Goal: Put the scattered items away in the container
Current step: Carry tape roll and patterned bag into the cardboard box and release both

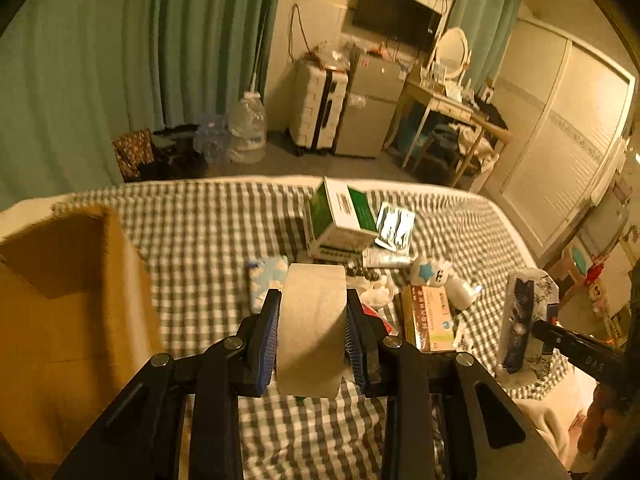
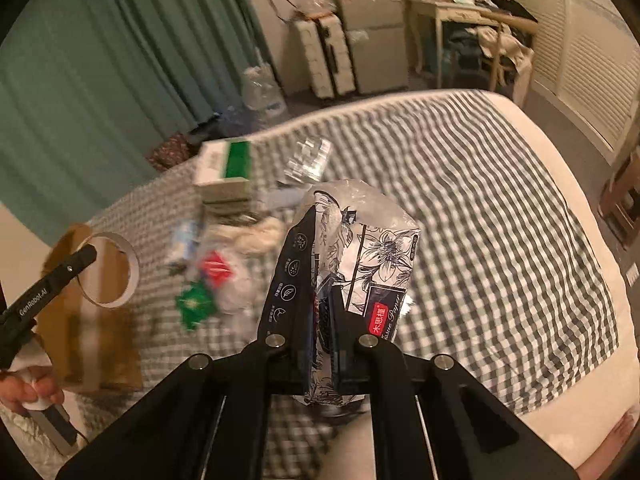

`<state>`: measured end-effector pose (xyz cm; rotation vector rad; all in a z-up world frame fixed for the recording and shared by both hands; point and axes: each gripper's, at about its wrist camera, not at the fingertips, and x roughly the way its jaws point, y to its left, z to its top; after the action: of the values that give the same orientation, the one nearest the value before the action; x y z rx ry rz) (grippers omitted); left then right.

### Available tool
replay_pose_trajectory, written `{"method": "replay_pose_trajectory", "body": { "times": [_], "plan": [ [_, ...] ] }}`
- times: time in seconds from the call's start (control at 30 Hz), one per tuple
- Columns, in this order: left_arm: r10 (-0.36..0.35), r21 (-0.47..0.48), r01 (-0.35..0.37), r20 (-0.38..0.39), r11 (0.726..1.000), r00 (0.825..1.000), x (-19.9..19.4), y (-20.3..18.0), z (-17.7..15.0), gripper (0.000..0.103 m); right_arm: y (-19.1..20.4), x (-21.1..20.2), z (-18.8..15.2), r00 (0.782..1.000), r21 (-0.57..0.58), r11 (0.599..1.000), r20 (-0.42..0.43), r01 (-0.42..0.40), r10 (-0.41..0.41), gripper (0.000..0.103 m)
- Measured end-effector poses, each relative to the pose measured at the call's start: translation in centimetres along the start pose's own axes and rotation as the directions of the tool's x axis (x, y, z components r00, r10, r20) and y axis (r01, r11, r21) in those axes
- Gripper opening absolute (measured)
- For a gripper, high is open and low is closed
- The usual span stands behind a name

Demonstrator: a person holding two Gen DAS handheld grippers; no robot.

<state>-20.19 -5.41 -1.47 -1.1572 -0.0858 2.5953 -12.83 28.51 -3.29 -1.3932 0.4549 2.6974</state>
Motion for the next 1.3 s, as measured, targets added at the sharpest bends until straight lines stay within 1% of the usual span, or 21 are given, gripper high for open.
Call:
{"method": "replay_pose_trajectory", "body": {
  "times": [0.13,0.23,0.37,0.4,0.5,0.57,0.63,0.67,0.8,0.83,0.9,0.93,1.0,1.03,1.07,1.1,1.13,1.17,1.23,1.3],
  "plan": [
    [0.014,-0.023,-0.013,0.031,1.0,0.999,-3.9,2.0,0.3,0.031,4.8,-2.8,0.1,0.998,-0.084,0.995,0.033,-0.054,0.057,0.006],
    [0.029,-0.04,-0.027,0.044,0.999,0.999,-6.8,4.0,0.6,0.031,8.5,-4.4,0.2,0.99,-0.135,0.982,0.037,-0.13,0.136,0.006],
    [0.103,-0.058,-0.098,0.079,0.993,0.992,-10.6,7.7,1.0,0.031,14.7,-6.4,0.2,0.974,-0.243,0.949,0.048,-0.202,0.22,0.006],
    [0.119,-0.062,-0.114,0.086,0.992,0.989,-11.4,8.8,0.9,0.031,16.0,-6.6,0.1,0.969,-0.261,0.939,0.045,-0.223,0.242,0.006],
    [0.186,-0.061,-0.181,0.096,0.982,0.978,-13.1,11.6,0.3,0.031,21.3,-7.1,-0.6,0.94,-0.322,0.89,-0.001,-0.324,0.341,0.006],
    [0.214,-0.072,-0.208,0.098,0.976,0.972,-13.8,13.5,-0.7,0.031,24.0,-7.2,-1.6,0.925,-0.347,0.864,-0.027,-0.364,0.379,0.006],
    [0.238,-0.099,-0.229,0.082,0.968,0.968,-13.8,15.2,-1.7,0.031,26.9,-6.6,-2.4,0.913,-0.369,0.84,-0.064,-0.398,0.404,0.006],
    [0.246,-0.114,-0.238,0.068,0.965,0.967,-13.6,16.0,-2.1,0.031,28.3,-6.1,-2.9,0.906,-0.379,0.827,-0.088,-0.415,0.414,0.006],
    [0.254,-0.18,-0.246,0.024,0.952,0.967,-12.3,18.9,-3.0,0.031,32.4,-3.0,-4.9,0.892,-0.39,0.803,-0.182,-0.451,0.413,0.006],
    [0.259,-0.184,-0.252,0.018,0.95,0.966,-12.1,19.3,-3.2,0.031,32.6,-2.3,-5.0,0.894,-0.393,0.803,-0.19,-0.448,0.406,0.006],
    [0.269,-0.185,-0.264,0.006,0.947,0.963,-11.5,19.9,-3.7,0.031,33.7,-0.5,-5.5,0.906,-0.399,0.814,-0.208,-0.422,0.368,0.006],
    [0.271,-0.184,-0.267,0.0,0.946,0.962,-11.1,19.9,-3.7,0.031,33.8,0.1,-5.4,0.909,-0.395,0.82,-0.213,-0.415,0.358,0.006],
    [0.274,-0.183,-0.27,-0.006,0.945,0.962,-10.6,20.0,-4.0,0.033,34.4,0.9,-5.5,0.905,-0.388,0.819,-0.231,-0.423,0.358,0.009],
    [0.274,-0.186,-0.27,-0.004,0.945,0.962,-10.5,20.1,-4.2,0.035,34.4,1.1,-5.3,0.904,-0.382,0.821,-0.23,-0.424,0.36,0.021],
    [0.27,-0.187,-0.265,-0.001,0.946,0.963,-10.5,20.2,-4.2,0.055,34.7,1.2,-5.2,0.901,-0.378,0.82,-0.232,-0.43,0.365,0.036],
    [0.282,-0.188,-0.276,0.006,0.943,0.959,-10.6,20.1,-4.2,0.086,34.4,1.2,-4.9,0.902,-0.369,0.825,-0.221,-0.429,0.37,0.066],
    [0.306,-0.191,-0.297,0.018,0.935,0.952,-10.8,19.9,-4.1,0.097,34.2,0.6,-4.8,0.907,-0.36,0.833,-0.195,-0.42,0.373,0.072],
    [0.337,-0.191,-0.32,0.062,0.928,0.94,-11.3,19.6,-4.1,0.101,33.7,0.3,-4.7,0.916,-0.361,0.841,-0.159,-0.402,0.369,0.072],
    [0.344,-0.168,-0.324,0.106,0.931,0.933,-12.2,19.4,-4.7,0.101,32.9,-0.1,-4.3,0.927,-0.389,0.842,-0.119,-0.373,0.356,0.072],
    [0.348,-0.142,-0.332,0.106,0.933,0.932,-12.2,18.6,-4.6,0.101,31.6,-0.7,-3.9,0.94,-0.397,0.855,-0.075,-0.333,0.332,0.072]
  ]
}}
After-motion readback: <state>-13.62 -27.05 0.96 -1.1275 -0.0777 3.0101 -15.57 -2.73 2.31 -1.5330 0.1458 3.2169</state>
